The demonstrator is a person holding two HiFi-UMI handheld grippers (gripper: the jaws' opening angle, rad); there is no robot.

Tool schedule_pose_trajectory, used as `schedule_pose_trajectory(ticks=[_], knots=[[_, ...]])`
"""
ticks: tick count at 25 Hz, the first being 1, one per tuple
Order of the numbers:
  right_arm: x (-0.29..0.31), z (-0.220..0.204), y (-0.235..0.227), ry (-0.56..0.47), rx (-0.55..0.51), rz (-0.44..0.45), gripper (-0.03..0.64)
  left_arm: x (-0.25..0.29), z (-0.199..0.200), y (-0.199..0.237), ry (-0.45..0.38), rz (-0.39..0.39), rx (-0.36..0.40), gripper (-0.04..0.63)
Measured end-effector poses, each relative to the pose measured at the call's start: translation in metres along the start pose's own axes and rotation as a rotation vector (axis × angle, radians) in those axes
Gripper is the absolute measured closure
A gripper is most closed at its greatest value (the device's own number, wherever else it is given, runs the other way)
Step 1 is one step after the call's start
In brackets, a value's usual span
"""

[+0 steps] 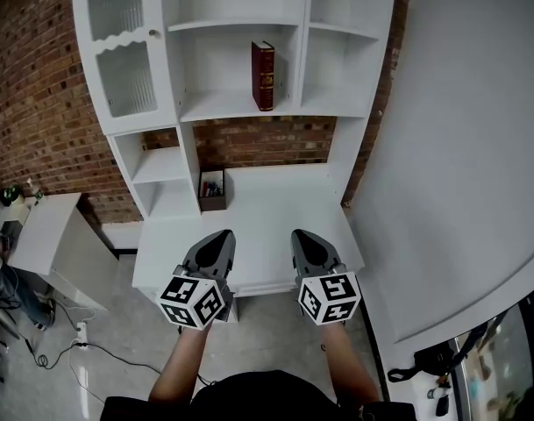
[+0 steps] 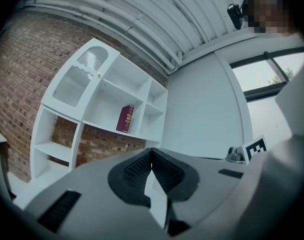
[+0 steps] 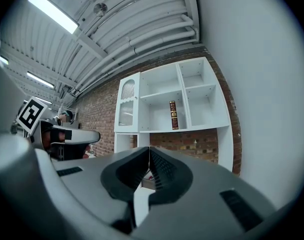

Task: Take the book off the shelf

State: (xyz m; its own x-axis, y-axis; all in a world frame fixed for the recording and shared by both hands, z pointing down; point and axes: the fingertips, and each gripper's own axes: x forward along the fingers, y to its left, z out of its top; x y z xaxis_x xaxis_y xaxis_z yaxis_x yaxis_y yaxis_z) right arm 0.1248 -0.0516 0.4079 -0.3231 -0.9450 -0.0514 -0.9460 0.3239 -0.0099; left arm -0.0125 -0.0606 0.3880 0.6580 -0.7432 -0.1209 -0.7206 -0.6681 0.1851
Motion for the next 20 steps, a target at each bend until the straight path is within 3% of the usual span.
schedule_pose_trajectory(ticks=[20], knots=[[-0.013,-0.014,-0.026,0.008,0.041,0.042,0.597,0.007,-0.026,-0.026,0.050,0.045,0.010,0.578]])
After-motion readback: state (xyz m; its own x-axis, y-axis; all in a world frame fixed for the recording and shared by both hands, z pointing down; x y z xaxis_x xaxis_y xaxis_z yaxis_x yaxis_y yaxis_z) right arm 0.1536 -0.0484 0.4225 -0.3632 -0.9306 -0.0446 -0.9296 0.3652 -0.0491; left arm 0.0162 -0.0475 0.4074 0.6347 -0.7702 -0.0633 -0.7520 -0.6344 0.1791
